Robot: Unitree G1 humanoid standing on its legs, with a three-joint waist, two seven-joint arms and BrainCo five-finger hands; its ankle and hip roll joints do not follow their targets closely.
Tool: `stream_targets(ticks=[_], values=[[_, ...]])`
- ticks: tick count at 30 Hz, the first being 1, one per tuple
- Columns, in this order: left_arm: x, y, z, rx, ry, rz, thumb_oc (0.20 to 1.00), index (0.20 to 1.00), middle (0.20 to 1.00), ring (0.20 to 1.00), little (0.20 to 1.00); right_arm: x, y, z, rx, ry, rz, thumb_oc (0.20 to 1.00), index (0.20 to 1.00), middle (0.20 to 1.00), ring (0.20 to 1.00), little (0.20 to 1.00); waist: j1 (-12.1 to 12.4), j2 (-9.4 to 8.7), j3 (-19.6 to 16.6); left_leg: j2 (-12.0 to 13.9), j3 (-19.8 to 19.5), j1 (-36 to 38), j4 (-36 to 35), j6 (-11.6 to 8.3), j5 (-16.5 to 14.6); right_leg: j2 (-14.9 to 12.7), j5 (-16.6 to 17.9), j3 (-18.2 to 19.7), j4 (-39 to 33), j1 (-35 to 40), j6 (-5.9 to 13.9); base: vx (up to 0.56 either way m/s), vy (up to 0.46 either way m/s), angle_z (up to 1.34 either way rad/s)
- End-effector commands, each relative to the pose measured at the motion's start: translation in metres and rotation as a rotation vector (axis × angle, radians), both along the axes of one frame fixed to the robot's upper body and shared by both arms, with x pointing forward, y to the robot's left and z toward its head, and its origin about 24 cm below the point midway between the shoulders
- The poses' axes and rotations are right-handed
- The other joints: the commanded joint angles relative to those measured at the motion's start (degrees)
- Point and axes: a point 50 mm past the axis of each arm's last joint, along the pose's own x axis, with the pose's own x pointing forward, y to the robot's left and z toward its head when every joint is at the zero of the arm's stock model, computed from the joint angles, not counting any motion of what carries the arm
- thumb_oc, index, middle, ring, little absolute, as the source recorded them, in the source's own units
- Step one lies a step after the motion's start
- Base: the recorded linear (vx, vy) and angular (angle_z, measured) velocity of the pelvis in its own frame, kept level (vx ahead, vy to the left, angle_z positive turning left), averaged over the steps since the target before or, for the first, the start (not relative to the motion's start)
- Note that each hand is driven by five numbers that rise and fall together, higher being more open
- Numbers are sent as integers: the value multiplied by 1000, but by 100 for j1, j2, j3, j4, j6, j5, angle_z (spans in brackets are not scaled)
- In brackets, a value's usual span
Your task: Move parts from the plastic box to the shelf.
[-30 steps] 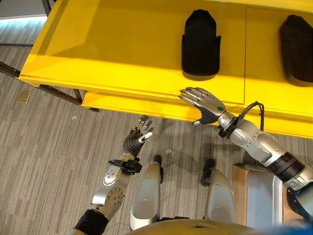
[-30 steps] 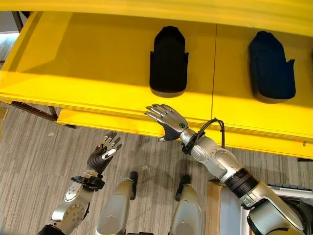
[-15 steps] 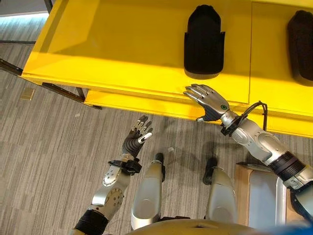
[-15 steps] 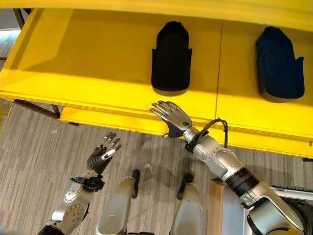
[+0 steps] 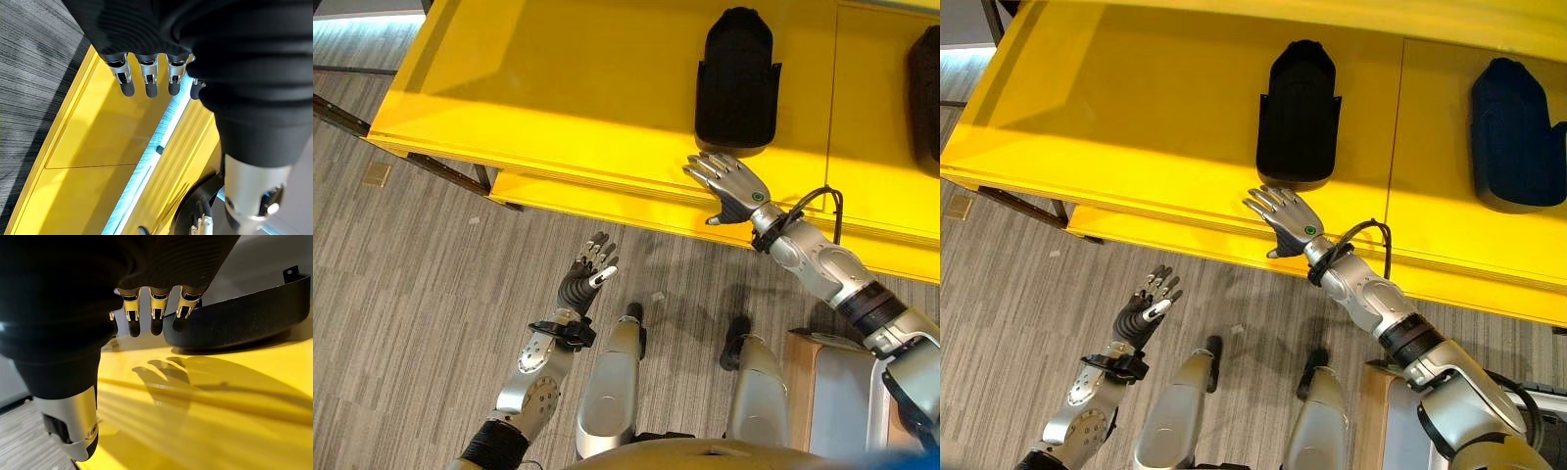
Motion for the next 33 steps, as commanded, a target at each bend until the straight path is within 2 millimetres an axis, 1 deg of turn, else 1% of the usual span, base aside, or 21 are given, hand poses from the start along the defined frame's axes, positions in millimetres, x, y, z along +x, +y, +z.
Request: stream_targets(ticks=[1,2,3,4,8,10,16,17,18,21,22,24,25,26,28,30,31,33], values=[[-9,7,11,7,-74,-2,1000,1000,1000,1000,1000,7,12,23,31,-106,25,1000,1000,1000,1000,1000,108,-56,-150,183,-341,-235,24,-217,490,-195,332,503,182,382,352,0,0,0],[-8,7,12,9,-77,-1,1000,1000,1000,1000,1000,9,13,26,32,-113,25,1000,1000,1000,1000,1000,106,-53,-153,169,-341,-253,3,-210,534,-198,373,506,155,366,350,0,0,0],[-8,7,11,10,-74,-2,1000,1000,1000,1000,1000,11,13,27,31,-115,19,1000,1000,1000,1000,1000,114,-50,-146,172,-338,-246,34,-211,484,-197,332,516,186,372,353,0,0,0],[-9,7,11,12,-73,-2,1000,1000,1000,1000,1000,13,14,30,35,-123,14,1000,1000,1000,1000,1000,129,-43,-157,161,-344,-259,0,-200,526,-197,372,517,153,363,348,0,0,0],[-9,8,11,13,-72,7,1000,1000,1000,1000,1000,16,14,33,40,-130,2,1000,1000,1000,1000,1000,149,-44,-147,150,-343,-273,17,-189,515,-200,364,512,165,357,344,8,1,0],[-9,9,11,14,-72,5,1000,1000,1000,1000,1000,19,12,35,33,-135,-13,1000,1000,1000,1000,1000,168,-42,-129,144,-343,-284,81,-188,448,-202,322,521,208,347,348,17,3,1],[-10,10,10,13,-68,7,1000,1000,1000,1000,1000,22,9,41,36,-155,-32,1000,1000,1000,1000,1000,172,-40,-115,152,-336,-320,127,-173,440,-198,310,547,244,297,342,0,0,0],[-9,10,10,15,-68,9,1000,1000,1000,1000,1000,22,8,42,39,-157,-32,1000,1000,1000,1000,1000,175,-44,-125,145,-332,-333,96,-165,481,-195,349,546,225,282,339,0,0,0],[-10,10,9,13,-65,9,1000,1000,1000,1000,1000,22,8,42,42,-157,-34,1000,1000,1000,1000,1000,177,-40,-117,151,-324,-328,143,-168,424,-194,305,556,264,287,343,0,0,0],[-10,11,10,14,-66,14,1000,1000,1000,1000,1000,21,8,42,52,-157,-31,1000,1000,1000,1000,1000,168,-45,-127,141,-314,-339,114,-162,466,-201,352,569,241,255,339,0,0,0],[-11,11,9,14,-64,14,1000,1000,1000,1000,1000,21,8,41,54,-152,-30,1000,1000,1000,1000,1000,170,-44,-119,147,-311,-325,147,-165,416,-200,312,576,272,266,342,0,0,0],[-11,11,8,14,-60,14,1000,1000,1000,1000,1000,20,8,39,52,-145,-31,1000,1000,1000,1000,1000,167,-44,-119,147,-313,-334,153,-165,416,-200,306,580,282,258,339,0,0,0],[-10,11,8,12,-60,16,1000,1000,1000,1000,1000,20,8,38,52,-143,-32,1000,1000,1000,1000,1000,161,-45,-127,142,-312,-342,117,-161,463,-199,344,573,254,245,337,0,0,0],[-11,11,8,11,-57,15,1000,1000,1000,1000,1000,20,7,37,51,-139,-33,1000,1000,1000,1000,1000,162,-46,-116,144,-310,-335,169,-164,407,-197,300,576,292,252,339,0,0,0],[-11,12,7,11,-55,14,1000,1000,1000,1000,1000,21,6,37,51,-140,-40,1000,1000,1000,1000,1000,158,-49,-124,145,-315,-344,158,-168,415,-190,310,574,266,261,342,0,0,0],[-12,12,7,13,-54,14,1000,1000,1000,1000,1000,21,5,39,56,-147,-41,1000,1000,1000,1000,1000,149,-50,-137,139,-314,-363,120,-163,471,-191,363,571,225,243,335,0,0,0],[-12,12,7,13,-53,13,1000,1000,1000,1000,1000,22,5,40,60,-149,-44,1000,1000,1000,1000,1000,156,-44,-127,147,-313,-359,161,-166,419,-187,322,581,261,250,339,0,0,0],[-12,12,7,15,-50,12,1000,1000,1000,1000,1000,24,5,44,71,-156,-49,1000,1000,1000,1000,1000,159,-41,-133,149,-309,-366,176,-163,415,-188,318,589,277,241,342,0,0,0]])
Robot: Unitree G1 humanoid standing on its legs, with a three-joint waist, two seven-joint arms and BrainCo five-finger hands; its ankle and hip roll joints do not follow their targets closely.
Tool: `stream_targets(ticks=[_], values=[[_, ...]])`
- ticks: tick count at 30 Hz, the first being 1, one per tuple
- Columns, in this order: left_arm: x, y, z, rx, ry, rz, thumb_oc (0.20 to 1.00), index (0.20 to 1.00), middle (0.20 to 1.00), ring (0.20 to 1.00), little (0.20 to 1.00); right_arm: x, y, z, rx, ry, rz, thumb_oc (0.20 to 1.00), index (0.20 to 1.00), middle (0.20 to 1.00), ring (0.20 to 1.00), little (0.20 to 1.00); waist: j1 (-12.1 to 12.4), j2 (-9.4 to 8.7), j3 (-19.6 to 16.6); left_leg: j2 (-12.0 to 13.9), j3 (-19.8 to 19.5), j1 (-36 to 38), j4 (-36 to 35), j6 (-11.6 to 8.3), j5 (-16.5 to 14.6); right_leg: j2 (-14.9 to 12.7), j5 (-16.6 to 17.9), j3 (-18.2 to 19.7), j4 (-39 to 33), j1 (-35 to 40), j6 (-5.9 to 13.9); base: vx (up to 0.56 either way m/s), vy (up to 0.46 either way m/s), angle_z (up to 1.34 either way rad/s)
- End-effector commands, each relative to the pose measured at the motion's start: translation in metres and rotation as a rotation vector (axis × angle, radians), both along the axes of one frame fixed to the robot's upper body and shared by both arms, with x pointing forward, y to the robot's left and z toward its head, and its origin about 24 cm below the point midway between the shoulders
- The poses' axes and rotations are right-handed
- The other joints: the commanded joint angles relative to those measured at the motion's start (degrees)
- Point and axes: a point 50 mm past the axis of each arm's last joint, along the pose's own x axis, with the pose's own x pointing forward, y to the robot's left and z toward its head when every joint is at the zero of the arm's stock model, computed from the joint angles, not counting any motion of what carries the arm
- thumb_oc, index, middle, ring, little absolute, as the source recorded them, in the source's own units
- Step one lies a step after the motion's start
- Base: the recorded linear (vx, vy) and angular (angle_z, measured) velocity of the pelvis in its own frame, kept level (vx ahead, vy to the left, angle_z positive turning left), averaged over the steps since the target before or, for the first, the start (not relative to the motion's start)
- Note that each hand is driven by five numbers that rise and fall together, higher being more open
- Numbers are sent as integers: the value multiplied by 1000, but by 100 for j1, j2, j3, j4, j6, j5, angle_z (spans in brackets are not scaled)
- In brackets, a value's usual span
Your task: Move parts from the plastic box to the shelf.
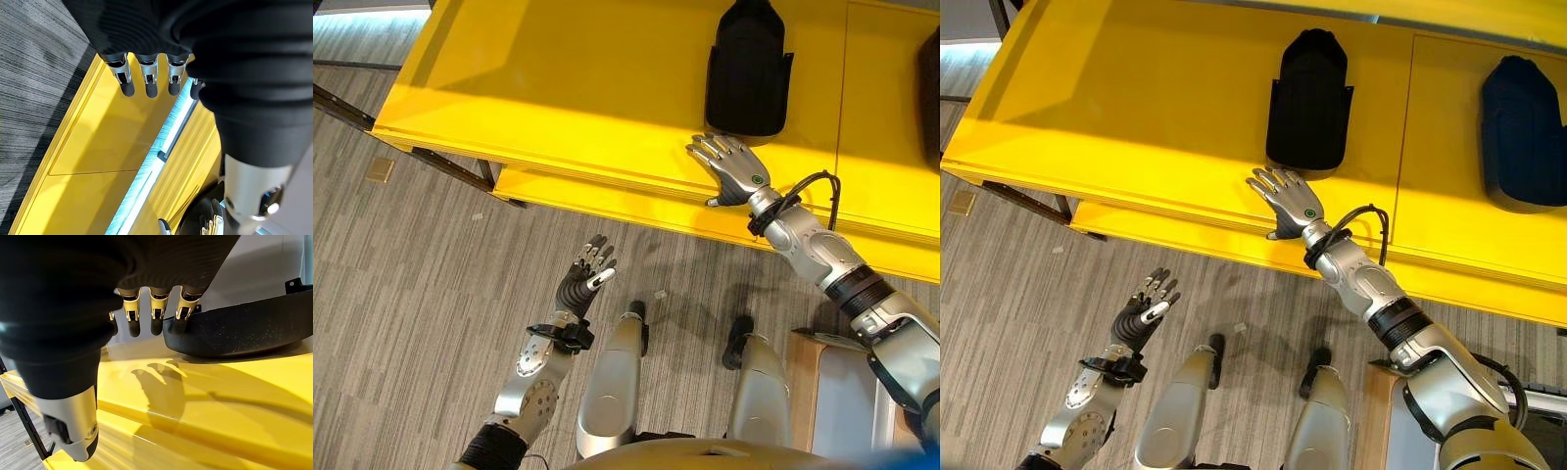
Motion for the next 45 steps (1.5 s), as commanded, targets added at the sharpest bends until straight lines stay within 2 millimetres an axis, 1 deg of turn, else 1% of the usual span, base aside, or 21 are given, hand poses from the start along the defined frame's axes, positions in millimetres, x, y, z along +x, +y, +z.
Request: stream_targets(ticks=[1,6,14,16,17,19,22,25,28,29,32,33,36,38,40,41,42,45], values=[[-7,9,11,17,-69,-1,1000,1000,1000,1000,1000,8,6,34,46,-122,15,1000,1000,1000,1000,1000,87,-44,-135,199,-357,-209,-35,-229,487,-142,302,520,194,370,311,0,0,0],[-8,10,10,19,-68,-2,1000,1000,1000,1000,1000,12,5,45,68,-150,1,1000,1000,1000,1000,1000,99,-41,-145,183,-348,-229,-30,-222,490,-139,310,525,197,351,314,3,0,-2],[-8,11,11,20,-65,-2,1000,1000,1000,1000,1000,13,6,50,72,-166,1,1000,1000,1000,1000,1000,110,-29,-145,186,-345,-244,1,-212,480,-135,305,545,221,319,312,0,0,0],[-8,10,10,20,-66,0,1000,1000,1000,1000,1000,13,6,50,76,-165,1,1000,1000,1000,1000,1000,107,-31,-146,182,-344,-251,9,-211,479,-138,300,549,223,314,312,0,0,0],[-7,11,11,22,-66,3,1000,1000,1000,1000,1000,13,6,50,79,-166,0,1000,1000,1000,1000,1000,104,-32,-151,178,-342,-271,-26,-206,530,-144,341,538,197,296,310,0,0,0],[-7,11,11,23,-68,5,1000,1000,1000,1000,1000,12,5,48,78,-161,-1,1000,1000,1000,1000,1000,101,-31,-135,185,-338,-260,9,-208,484,-139,302,550,224,296,312,0,0,0],[-7,11,11,18,-66,10,1000,1000,1000,1000,1000,8,3,40,86,-141,4,1000,1000,1000,1000,1000,81,-39,-126,184,-329,-260,5,-205,483,-140,302,563,234,286,313,3,-1,-1],[-7,9,10,12,-65,20,1000,1000,1000,1000,1000,-3,-1,18,101,-77,17,1000,1000,1000,1000,1000,32,-51,-121,199,-327,-263,1,-214,477,-137,282,565,263,265,313,0,0,0],[-7,9,10,12,-69,25,1000,1000,1000,1000,1000,-13,-1,7,100,-41,48,1000,1000,1000,1000,1000,-5,-65,-103,204,-319,-269,5,-215,476,-126,275,577,274,240,319,0,0,0],[-6,8,10,7,-73,32,1000,1000,1000,1000,1000,-22,-1,-4,100,-10,72,1000,1000,1000,1000,1000,-50,-83,-82,218,-313,-269,8,-218,471,-121,273,581,274,235,323,5,-14,-4],[-7,8,10,5,-72,39,1000,1000,1000,1000,1000,-38,-4,-15,93,35,104,1000,1000,1000,1000,1000,-95,-103,-77,243,-312,-255,-3,-219,473,-117,266,578,275,242,322,3,-13,-4],[-7,9,11,10,-77,45,1000,1000,1000,1000,1000,-45,-7,-21,88,58,116,1000,1000,1000,1000,1000,-137,-121,-77,243,-317,-265,-51,-218,536,-117,312,578,245,226,321,-2,-19,-3],[-7,11,12,19,-85,54,1000,1000,1000,1000,1000,-61,-17,-29,101,110,128,1000,1000,1000,1000,1000,-217,-164,-84,256,-314,-241,-85,-236,551,-115,312,573,235,239,329,2,-7,-1],[-7,11,13,23,-90,54,1000,1000,1000,1000,1000,-64,-20,-30,108,120,130,1000,1000,1000,1000,1000,-223,-168,-94,262,-313,-226,-105,-244,561,-116,315,565,227,247,331,0,0,0],[-7,13,13,29,-89,61,1000,1000,1000,1000,1000,-75,-23,-28,136,135,156,1000,1000,1000,1000,1000,-272,-195,-93,289,-301,-189,-105,-260,530,-102,286,576,235,262,330,7,-29,-3],[-8,14,13,31,-91,66,1000,1000,1000,1000,1000,-82,-27,-25,152,134,163,1000,1000,1000,1000,1000,-303,-202,-106,306,-311,-156,-153,-279,551,-96,291,584,217,281,332,-22,-28,-4],[-7,14,13,35,-91,66,1000,1000,1000,1000,1000,-85,-31,-23,166,137,164,1000,1000,1000,1000,1000,-317,-210,-126,308,-310,-140,-248,-287,642,-92,357,577,147,287,331,-18,-39,-5],[-8,16,13,38,-87,74,1000,1000,1000,1000,1000,-99,-40,-16,218,133,171,1000,1000,1000,1000,1000,-393,-233,-154,390,-291,50,-434,-343,691,-26,353,587,31,423,328,13,-47,-6]])
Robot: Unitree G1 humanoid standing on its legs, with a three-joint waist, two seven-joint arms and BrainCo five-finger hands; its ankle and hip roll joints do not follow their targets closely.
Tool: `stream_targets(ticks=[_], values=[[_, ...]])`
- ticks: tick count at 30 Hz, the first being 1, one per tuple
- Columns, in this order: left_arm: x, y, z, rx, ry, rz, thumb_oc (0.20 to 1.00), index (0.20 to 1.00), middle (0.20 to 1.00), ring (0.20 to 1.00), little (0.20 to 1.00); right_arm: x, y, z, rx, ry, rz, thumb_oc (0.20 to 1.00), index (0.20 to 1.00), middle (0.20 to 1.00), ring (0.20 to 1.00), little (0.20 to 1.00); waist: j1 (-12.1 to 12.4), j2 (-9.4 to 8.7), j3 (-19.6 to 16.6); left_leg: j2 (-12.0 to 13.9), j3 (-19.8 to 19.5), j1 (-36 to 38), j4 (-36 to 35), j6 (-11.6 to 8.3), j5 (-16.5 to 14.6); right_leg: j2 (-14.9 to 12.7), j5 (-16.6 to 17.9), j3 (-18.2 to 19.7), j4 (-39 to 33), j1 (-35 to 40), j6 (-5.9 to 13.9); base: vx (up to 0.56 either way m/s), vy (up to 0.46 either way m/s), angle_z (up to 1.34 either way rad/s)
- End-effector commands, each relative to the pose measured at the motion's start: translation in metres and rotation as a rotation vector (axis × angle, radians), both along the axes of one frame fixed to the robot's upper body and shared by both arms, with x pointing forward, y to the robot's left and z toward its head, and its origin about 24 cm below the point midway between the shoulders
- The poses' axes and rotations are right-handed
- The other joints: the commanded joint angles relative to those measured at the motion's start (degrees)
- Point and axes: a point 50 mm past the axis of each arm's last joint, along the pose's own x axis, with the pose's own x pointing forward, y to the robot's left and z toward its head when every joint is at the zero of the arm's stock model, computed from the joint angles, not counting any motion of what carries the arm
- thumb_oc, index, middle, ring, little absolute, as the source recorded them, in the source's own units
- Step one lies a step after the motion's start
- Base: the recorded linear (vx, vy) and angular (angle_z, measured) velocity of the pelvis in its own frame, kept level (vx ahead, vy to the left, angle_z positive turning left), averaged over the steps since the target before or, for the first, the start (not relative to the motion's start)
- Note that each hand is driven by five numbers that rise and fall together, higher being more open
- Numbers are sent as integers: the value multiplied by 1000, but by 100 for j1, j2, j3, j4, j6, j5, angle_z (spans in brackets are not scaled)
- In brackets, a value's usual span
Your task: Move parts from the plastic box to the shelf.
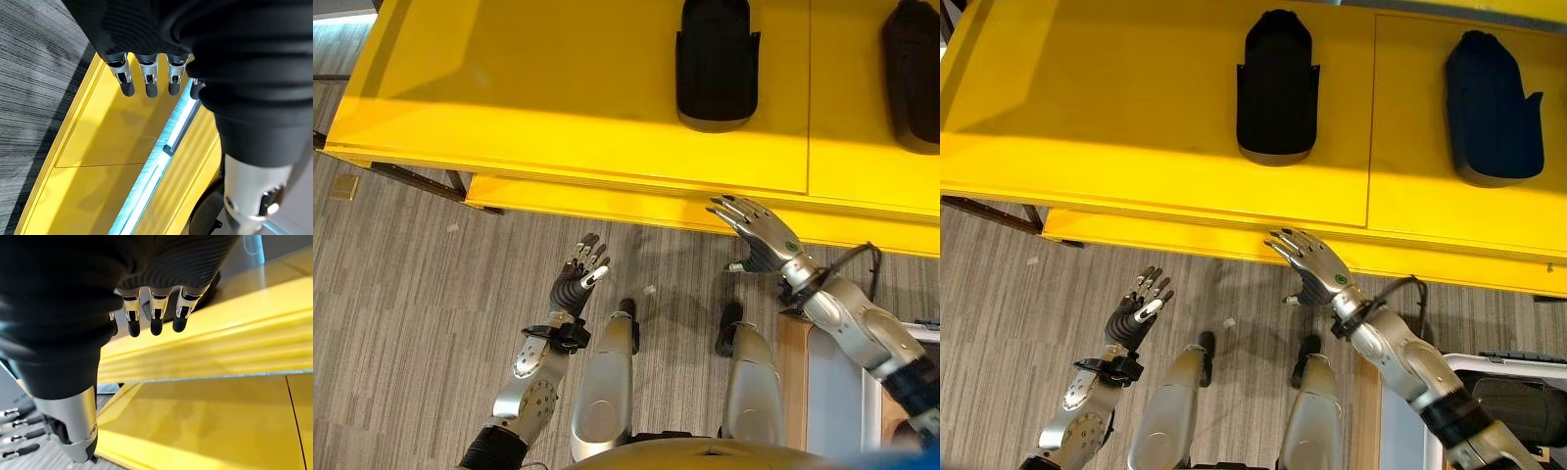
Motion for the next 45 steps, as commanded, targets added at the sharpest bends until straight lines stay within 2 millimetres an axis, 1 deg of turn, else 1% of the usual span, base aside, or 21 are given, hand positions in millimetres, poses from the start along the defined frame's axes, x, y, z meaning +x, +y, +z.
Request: stream_targets(ticks=[1,5,6,9,10,11,12,14,17,20,24,26,31,35,36,38,40,41,42,44,45], values=[[-9,9,10,56,-67,16,1000,1000,1000,1000,1000,-7,0,29,99,-75,77,1000,1000,1000,1000,1000,55,-79,-292,300,-400,117,-485,-367,765,-97,344,427,-60,609,279,14,-39,-8],[-9,10,8,59,-62,18,1000,1000,1000,1000,1000,-26,-14,31,231,-35,50,1000,1000,1000,1000,1000,-68,-80,-384,451,-319,528,-1032,-413,1050,63,484,432,-475,877,269,25,-53,-28],[-9,10,7,59,-58,16,1000,1000,1000,1000,1000,-34,-23,29,334,-2,22,1000,1000,1000,1000,1000,-142,-83,-444,557,-246,796,-1383,-444,1204,158,543,434,-730,1027,271,79,-91,-30],[-12,12,5,53,-47,20,1000,1000,1000,1000,1000,-44,-38,22,517,54,-44,1000,1000,1000,1000,1000,-279,-49,-596,747,-57,1267,-1946,-482,1413,335,600,510,-1069,1208,281,55,-55,-30],[-12,11,5,53,-47,18,1000,1000,1000,1000,1000,-44,-38,23,518,55,-45,1000,1000,1000,1000,1000,-264,-48,-600,750,-47,1276,-1990,-481,1459,341,643,515,-1106,1208,277,72,-51,-62],[-15,13,2,46,-33,25,1000,1000,1000,1000,1000,-50,-43,18,629,93,-62,1000,1000,1000,1000,1000,-340,-22,-706,859,107,1595,-2370,-495,1565,457,663,599,-1335,1299,285,29,-27,-71],[-15,13,2,46,-34,24,1000,1000,1000,1000,1000,-50,-43,18,630,93,-63,1000,1000,1000,1000,1000,-322,-20,-713,865,123,1605,-2421,-494,1614,466,712,608,-1381,1298,281,68,-60,-58],[-19,15,-3,33,-12,25,1000,1000,1000,1000,1000,-58,-54,8,843,168,-101,1000,1000,1000,1000,1000,-520,38,-977,1101,476,2038,-2969,-549,1869,663,817,775,-1798,1445,314,61,-81,-38],[-22,14,-7,25,5,24,1000,1000,1000,1000,1000,-62,-63,4,922,181,-144,1000,1000,1000,1000,1000,-586,91,-1106,1209,702,2279,-3267,-610,2025,775,863,884,-2008,1537,310,53,-68,-70],[-20,7,-10,19,13,9,1000,1000,1000,1000,1000,-63,-73,0,1004,162,-203,1000,1000,1000,1000,1000,-750,221,-1280,1376,956,2494,-3570,-732,2344,909,868,955,-2185,1645,264,49,-69,-29],[-20,2,-9,1,6,-5,1000,1000,1000,1000,1000,-65,-83,6,999,92,-244,1000,1000,1000,1000,1000,-894,412,-1394,1563,1145,2671,-3731,-820,2681,1098,806,1045,-2172,1670,167,37,-71,-23],[-18,-5,-10,-14,2,-19,1000,1000,1000,1000,1000,-59,-92,15,1012,0,-275,1000,1000,1000,1000,1000,-1061,595,-1426,1723,1282,2769,-3614,-832,2922,1352,669,1305,-1894,1518,8,75,-150,-44],[-18,-8,-12,-28,8,-25,1000,1000,1000,1000,1000,-58,-95,19,988,-38,-286,1000,1000,1000,1000,1000,-1085,674,-1459,1823,1216,2743,-3513,-888,3331,1525,548,1436,-1748,1434,-147,51,-99,-40],[-18,-10,-12,-29,8,-33,1000,1000,1000,1000,1000,-57,-97,18,977,-38,-297,1000,1000,1000,1000,1000,-1040,681,-1485,1859,924,2681,-3450,-922,3766,1619,493,1510,-1772,1452,-252,67,-134,-7],[-17,-12,-12,-28,10,-40,1000,1000,1000,1000,1000,-59,-99,19,975,-47,-307,1000,1000,1000,1000,1000,-1061,664,-1495,1866,1038,2631,-3357,-914,3874,1592,499,1445,-1844,1519,-301,90,-181,3],[-15,-13,-11,-26,2,-46,1000,1000,1000,1000,1000,-58,-100,19,973,-51,-315,1000,1000,1000,1000,1000,-1070,638,-1478,1837,1084,2613,-3281,-891,3821,1574,506,1403,-1959,1619,-327,64,-134,12],[-11,-13,-9,-31,-10,-32,1000,1000,1000,1000,1000,-54,-100,21,969,-71,-317,1000,1000,1000,1000,1000,-1014,530,-1448,1307,845,2558,-3068,-672,3176,1558,608,1486,-2321,1862,-334,52,-113,28],[-11,-12,-8,-31,-11,-32,1000,1000,1000,1000,1000,-54,-100,22,969,-71,-316,1000,1000,1000,1000,1000,-1008,532,-1452,1310,850,2531,-3052,-662,3182,1560,652,1492,-2360,1857,-330,63,-113,0],[-10,-15,-8,-35,-16,-30,1000,1000,1000,1000,1000,-53,-101,22,958,-84,-326,1000,1000,1000,1000,1000,-877,418,-1458,591,354,2426,-2957,-397,2376,1508,770,1605,-2600,2003,-313,75,-108,-18],[-12,-16,-8,-40,-14,-35,1000,1000,1000,1000,1000,-51,-101,19,979,-80,-334,1000,1000,1000,1000,1000,-715,301,-1503,-213,-239,2257,-2872,-161,1655,1509,956,1774,-2841,2122,-291,101,-119,-46],[-13,-17,-9,-39,-12,-40,1000,1000,1000,1000,1000,-50,-101,17,984,-72,-335,1000,1000,1000,1000,1000,-646,279,-1528,-494,-515,2218,-2879,-67,1527,1554,1026,1846,-2903,2141,-287,81,-82,-91]])
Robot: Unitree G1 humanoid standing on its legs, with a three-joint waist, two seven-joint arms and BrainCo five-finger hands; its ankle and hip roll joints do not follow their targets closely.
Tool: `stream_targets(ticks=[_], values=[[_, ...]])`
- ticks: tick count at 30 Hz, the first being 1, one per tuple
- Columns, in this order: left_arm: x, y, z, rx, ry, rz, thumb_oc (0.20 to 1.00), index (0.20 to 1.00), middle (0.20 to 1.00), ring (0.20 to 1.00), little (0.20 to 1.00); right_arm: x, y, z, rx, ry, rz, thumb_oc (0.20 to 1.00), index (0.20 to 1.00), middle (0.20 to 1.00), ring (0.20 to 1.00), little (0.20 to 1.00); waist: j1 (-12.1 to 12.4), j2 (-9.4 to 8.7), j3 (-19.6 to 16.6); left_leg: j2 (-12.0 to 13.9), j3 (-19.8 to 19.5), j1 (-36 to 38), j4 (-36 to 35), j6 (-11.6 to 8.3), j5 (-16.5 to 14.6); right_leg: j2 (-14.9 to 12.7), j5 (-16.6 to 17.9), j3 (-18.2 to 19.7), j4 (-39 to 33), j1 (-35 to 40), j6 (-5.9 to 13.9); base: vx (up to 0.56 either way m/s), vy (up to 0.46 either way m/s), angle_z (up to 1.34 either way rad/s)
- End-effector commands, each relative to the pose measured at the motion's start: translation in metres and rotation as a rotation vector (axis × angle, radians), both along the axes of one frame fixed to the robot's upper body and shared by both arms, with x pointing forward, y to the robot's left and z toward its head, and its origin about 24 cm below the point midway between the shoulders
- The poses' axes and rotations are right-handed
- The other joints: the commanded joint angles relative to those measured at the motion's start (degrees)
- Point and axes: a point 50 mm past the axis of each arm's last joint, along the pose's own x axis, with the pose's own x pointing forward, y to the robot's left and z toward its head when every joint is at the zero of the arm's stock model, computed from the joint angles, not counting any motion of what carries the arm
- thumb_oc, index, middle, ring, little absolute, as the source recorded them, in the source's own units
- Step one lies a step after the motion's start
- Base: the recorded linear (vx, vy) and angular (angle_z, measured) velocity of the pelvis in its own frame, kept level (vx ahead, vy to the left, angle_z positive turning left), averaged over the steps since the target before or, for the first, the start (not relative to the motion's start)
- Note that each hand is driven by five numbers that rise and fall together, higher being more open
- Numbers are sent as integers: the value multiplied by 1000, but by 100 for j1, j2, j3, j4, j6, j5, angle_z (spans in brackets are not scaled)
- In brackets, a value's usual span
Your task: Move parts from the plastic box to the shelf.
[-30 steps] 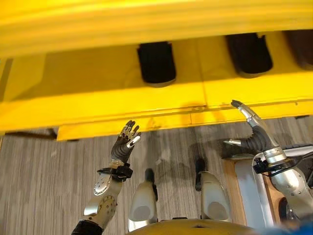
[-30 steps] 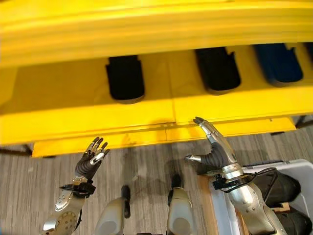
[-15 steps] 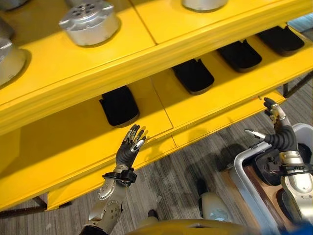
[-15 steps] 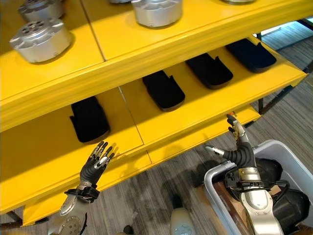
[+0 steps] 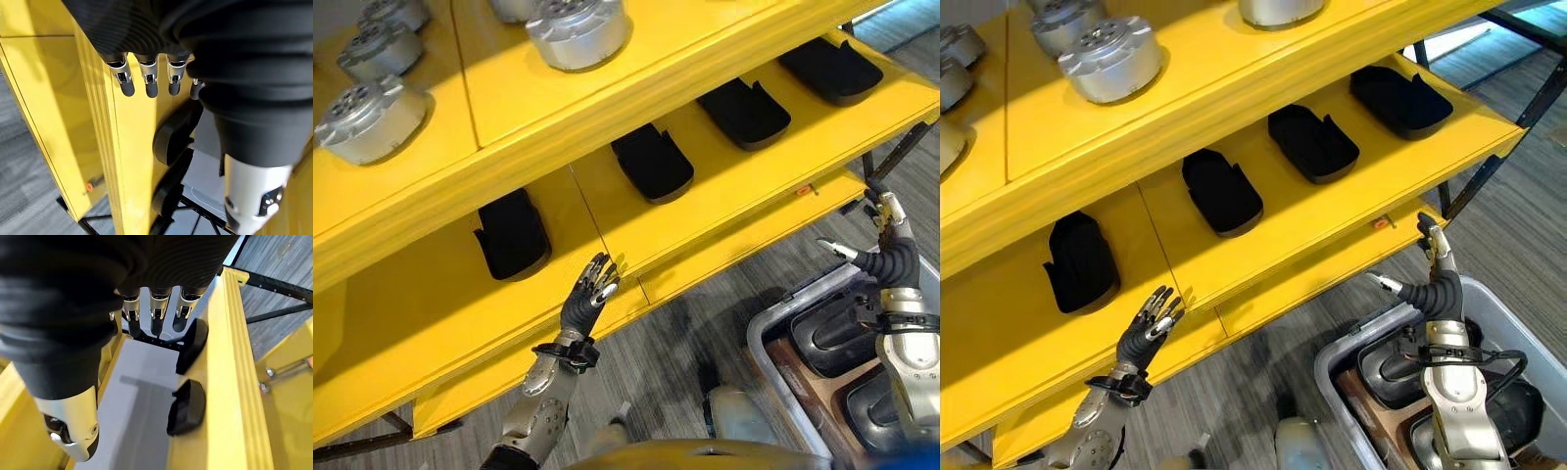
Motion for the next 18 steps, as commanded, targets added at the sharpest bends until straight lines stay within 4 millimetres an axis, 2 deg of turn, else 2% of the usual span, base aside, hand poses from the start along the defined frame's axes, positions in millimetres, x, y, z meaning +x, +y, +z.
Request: stream_targets(ticks=[1,2,4,5,6,10,13,14,18], values=[[2,4,9,29,-78,1,1000,1000,1000,1000,1000,-8,-6,11,-51,-63,-18,1000,1000,1000,1000,1000,228,-3,-256,-855,-898,-481,-47,359,88,-60,450,117,-335,171,545,79,-69,-83],[2,3,10,30,-83,-4,1000,1000,1000,1000,1000,-6,-4,7,-35,-52,-11,1000,1000,1000,1000,1000,349,-24,-286,-1262,-1387,-587,-53,466,127,21,525,270,-411,185,552,64,-62,-74],[1,4,11,43,-87,-13,1000,1000,1000,1000,1000,-1,2,3,-13,-42,9,1000,1000,1000,1000,1000,450,-34,-301,-1642,-1796,-699,-72,582,245,169,631,504,-494,209,578,32,0,-67],[1,5,12,49,-92,-14,1000,1000,1000,1000,1000,1,5,3,-2,-44,27,1000,1000,1000,1000,1000,479,-43,-304,-1674,-1844,-711,-93,612,244,222,641,621,-555,227,586,-18,66,-82],[2,4,13,42,-98,-20,1000,1000,1000,1000,1000,2,7,6,0,-54,39,1000,1000,1000,1000,1000,428,-34,-317,-1525,-1631,-658,-178,642,231,273,670,697,-601,251,620,-50,89,-70],[2,7,14,44,-96,-1,1000,1000,1000,1000,1000,1,10,-2,63,-29,43,1000,1000,1000,1000,1000,409,-118,-441,-1376,-1316,-503,-568,721,282,279,892,806,-771,145,722,-60,120,-51],[-2,13,11,67,-79,11,1000,1000,1000,1000,1000,3,14,-9,104,9,66,1000,1000,1000,1000,1000,448,-222,-430,-1370,-1073,-387,-622,832,226,331,995,1013,-717,118,799,-11,163,-65],[-3,19,12,98,-75,18,1000,1000,1000,1000,1000,1,16,-15,129,43,80,1000,1000,1000,1000,1000,425,-278,-463,-1361,-910,-286,-620,905,151,362,1031,1194,-646,96,861,-6,107,-84],[0,21,15,113,-86,23,1000,1000,1000,1000,1000,-1,16,-21,167,64,79,1000,1000,1000,1000,1000,367,-304,-466,-1384,-774,-227,-557,978,50,419,998,1354,-452,25,898,-9,105,-41]])
